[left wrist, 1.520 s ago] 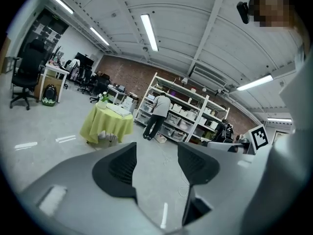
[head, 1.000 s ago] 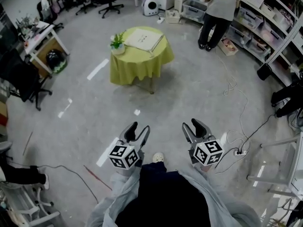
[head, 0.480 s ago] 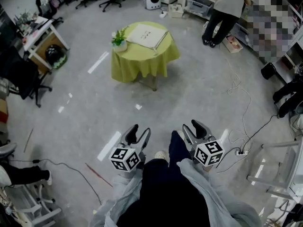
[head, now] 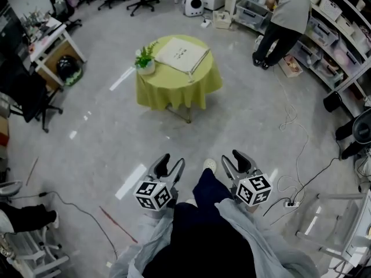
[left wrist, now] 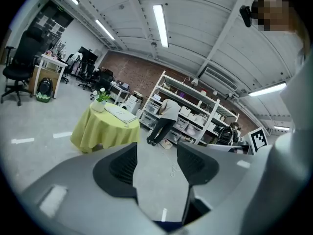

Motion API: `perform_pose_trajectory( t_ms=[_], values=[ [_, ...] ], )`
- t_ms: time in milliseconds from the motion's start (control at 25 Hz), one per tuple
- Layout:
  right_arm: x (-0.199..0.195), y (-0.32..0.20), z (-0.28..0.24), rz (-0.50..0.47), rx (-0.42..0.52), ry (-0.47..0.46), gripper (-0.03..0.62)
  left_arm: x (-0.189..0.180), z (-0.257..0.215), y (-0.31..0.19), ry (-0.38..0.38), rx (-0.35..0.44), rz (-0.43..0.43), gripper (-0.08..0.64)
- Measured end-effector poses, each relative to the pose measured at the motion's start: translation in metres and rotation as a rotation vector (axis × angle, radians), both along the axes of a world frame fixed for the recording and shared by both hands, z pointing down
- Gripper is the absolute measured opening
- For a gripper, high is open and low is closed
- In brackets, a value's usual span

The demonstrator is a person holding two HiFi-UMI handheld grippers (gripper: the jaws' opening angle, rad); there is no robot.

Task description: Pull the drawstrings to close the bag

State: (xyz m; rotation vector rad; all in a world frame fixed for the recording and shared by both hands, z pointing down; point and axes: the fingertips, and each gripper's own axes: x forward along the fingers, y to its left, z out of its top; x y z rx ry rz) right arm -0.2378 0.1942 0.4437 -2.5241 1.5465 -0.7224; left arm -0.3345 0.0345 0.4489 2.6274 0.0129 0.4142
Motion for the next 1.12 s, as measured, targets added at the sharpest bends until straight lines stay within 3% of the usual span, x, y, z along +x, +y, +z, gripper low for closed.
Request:
perform_pose_trajectory(
  t_ms=[160, 400, 560, 800, 1120],
  values=[
    [0.060, -0.016, 0.000, -0.013, -0.006, 0.009, 0.190, 0.058, -0.005, -0.013, 0.011, 0.013, 0.002, 0.256],
    [0.153, -0.042, -0.033, -0.018, 0.086, 0.039, 0.189, 0.142, -0.028, -0.040, 0.059, 0.036, -0.024, 0.255],
    [0.199, -0.046, -0.035, -0.013, 0.095, 0.053, 0.189, 0.184, -0.029, -0.047, 0.067, 0.053, -0.026, 0.255],
    [0.229, -0.046, -0.012, -0.012, 0.062, 0.020, 0.189, 0.221, -0.010, -0.046, 0.043, 0.030, -0.028, 0.255],
    [0.246, -0.055, 0.008, -0.003, 0.047, -0.040, 0.189, 0.237, 0.009, -0.046, -0.011, -0.002, -0.017, 0.255]
  ],
)
